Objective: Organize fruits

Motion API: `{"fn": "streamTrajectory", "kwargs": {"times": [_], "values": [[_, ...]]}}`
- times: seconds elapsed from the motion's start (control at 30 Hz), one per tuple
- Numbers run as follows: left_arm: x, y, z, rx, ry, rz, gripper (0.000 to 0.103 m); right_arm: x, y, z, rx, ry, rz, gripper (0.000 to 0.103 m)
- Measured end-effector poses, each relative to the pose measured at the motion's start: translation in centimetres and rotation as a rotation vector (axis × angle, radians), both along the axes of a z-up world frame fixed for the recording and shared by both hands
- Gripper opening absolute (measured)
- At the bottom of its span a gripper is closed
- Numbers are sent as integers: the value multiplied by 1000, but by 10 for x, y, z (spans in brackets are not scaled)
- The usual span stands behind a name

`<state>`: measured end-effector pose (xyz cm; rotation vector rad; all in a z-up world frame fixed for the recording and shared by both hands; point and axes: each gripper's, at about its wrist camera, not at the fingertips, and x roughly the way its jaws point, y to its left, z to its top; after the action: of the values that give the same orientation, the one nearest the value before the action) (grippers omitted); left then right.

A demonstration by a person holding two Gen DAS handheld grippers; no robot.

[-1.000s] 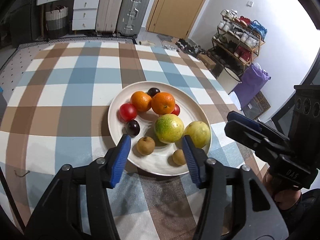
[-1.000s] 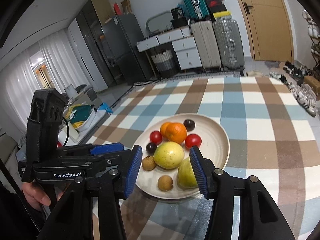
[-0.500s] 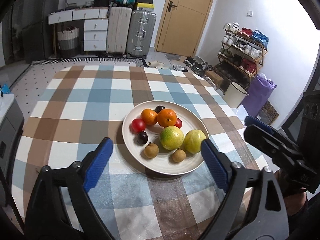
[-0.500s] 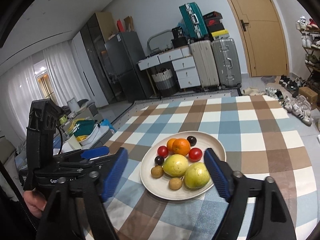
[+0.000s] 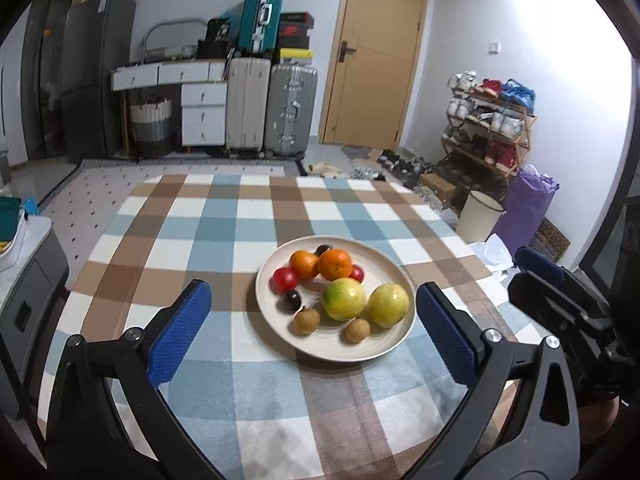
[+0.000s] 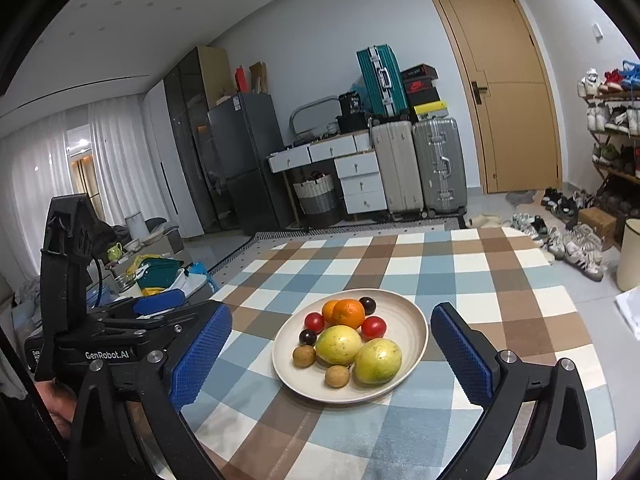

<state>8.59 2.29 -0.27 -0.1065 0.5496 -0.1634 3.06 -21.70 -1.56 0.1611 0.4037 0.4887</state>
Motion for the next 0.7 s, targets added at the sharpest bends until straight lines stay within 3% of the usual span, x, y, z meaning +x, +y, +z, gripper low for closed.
{"fn": "streamTrajectory", "kwargs": {"times": [0.2,0.43,0.7], "values": [[-16,-14,2,85,-91,62,102,-12,-1,-2,-7,-41,-16,102],[-32,-17,-9,96,-107,72,102,-27,3,-6,-42,-105,-52,102],[-50,-25,-27,170,-217,90,102,-34,0,-24,-41,-159,-109,102]]}}
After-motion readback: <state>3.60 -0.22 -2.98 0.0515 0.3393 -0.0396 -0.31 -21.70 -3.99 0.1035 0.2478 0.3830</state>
